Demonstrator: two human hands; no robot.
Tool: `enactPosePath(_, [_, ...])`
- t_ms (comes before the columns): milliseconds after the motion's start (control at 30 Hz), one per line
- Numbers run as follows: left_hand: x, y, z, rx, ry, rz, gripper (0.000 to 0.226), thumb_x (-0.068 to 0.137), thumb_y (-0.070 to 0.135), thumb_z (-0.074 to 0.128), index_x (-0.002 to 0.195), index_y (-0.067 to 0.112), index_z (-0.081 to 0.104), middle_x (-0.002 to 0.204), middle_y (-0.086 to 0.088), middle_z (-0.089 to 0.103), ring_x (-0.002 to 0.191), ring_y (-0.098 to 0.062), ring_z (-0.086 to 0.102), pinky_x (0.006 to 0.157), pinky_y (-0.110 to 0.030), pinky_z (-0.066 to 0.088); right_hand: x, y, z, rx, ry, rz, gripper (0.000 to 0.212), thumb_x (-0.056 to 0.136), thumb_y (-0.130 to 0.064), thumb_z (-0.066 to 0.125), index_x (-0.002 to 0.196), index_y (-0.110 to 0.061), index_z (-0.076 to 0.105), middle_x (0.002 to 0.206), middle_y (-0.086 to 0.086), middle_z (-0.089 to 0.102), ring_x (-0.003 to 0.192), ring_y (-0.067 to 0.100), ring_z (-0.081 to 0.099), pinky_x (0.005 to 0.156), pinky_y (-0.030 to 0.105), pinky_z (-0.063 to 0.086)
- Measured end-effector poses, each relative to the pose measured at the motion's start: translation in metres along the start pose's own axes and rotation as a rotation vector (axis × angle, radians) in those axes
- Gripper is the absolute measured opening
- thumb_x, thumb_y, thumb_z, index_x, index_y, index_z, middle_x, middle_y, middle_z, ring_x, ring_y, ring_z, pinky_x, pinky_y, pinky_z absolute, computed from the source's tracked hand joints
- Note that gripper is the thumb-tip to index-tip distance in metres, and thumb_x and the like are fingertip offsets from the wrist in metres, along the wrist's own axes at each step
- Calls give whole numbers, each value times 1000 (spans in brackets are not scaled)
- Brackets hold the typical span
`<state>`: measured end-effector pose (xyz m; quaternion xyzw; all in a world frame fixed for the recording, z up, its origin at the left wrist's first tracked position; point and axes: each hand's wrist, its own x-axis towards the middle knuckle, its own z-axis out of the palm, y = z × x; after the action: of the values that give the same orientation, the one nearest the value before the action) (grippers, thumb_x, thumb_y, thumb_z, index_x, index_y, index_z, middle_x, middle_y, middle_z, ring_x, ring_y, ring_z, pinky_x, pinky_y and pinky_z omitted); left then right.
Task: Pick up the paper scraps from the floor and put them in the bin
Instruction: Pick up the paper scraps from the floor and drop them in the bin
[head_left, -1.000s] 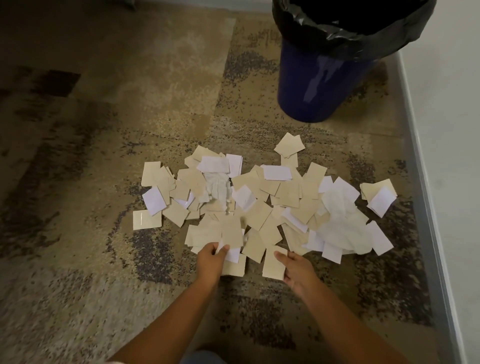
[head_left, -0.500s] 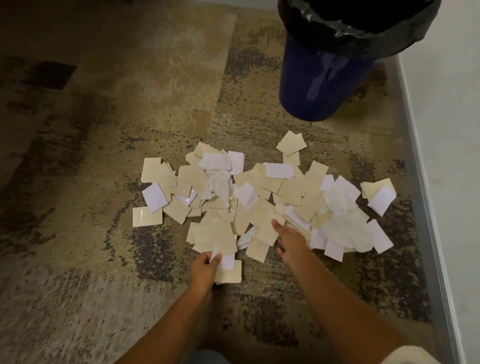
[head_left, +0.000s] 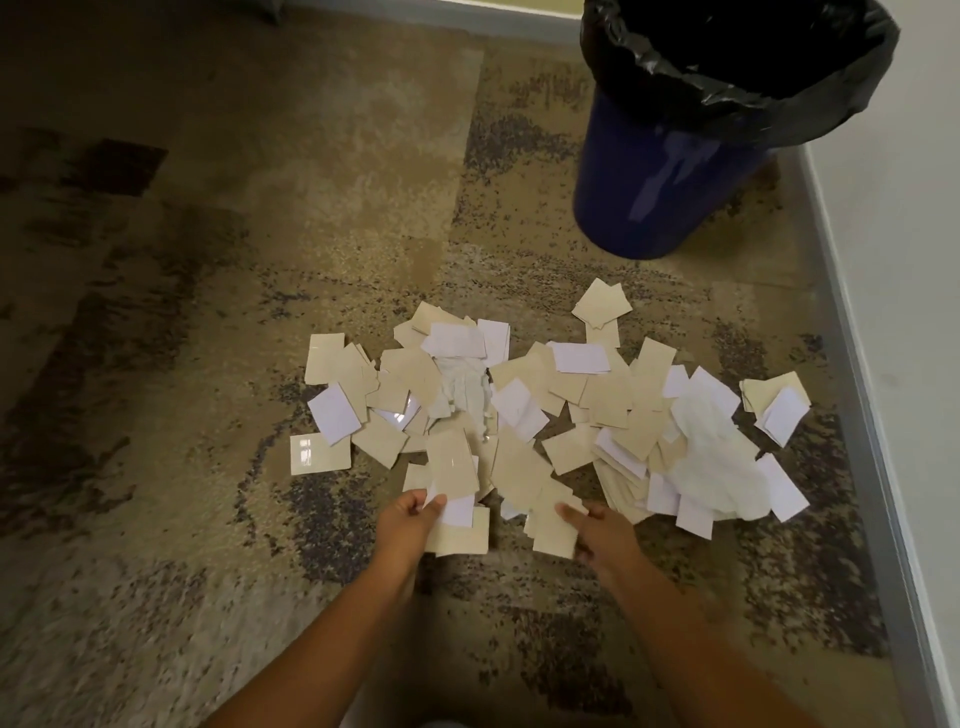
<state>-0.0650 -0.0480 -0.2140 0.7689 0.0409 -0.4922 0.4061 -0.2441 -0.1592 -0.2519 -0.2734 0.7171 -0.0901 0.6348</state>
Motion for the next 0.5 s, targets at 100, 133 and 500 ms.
enactPosePath(100, [-2,4,-1,-32,5,0,31,91,14,56,119,1,59,108,-11,60,97,-25,53,80,-37,47,3,0,15,-363,115,-108,48,82,-25,70,118,3,60,118,18,63,102,30,61,79,35,51])
enactPosePath(133, [-3,4,-2,-36,11,4,30,91,14,56,118,1,59,106,-10,59,96,-25,53,79,-36,45,4,-5,20,-488,114,-137,49,83,-32,68,118,2,60,120,17,63,109,30,59,88,34,48])
enactPosePath(500, [-14,46,8,39,38,76,6,90,13,58,90,7,59,92,-9,56,90,-24,50,76,-35,42,-37,-49,-5,-968,72,-533,39,90,-31,56,126,-17,54,126,0,60,113,19,57,85,28,45])
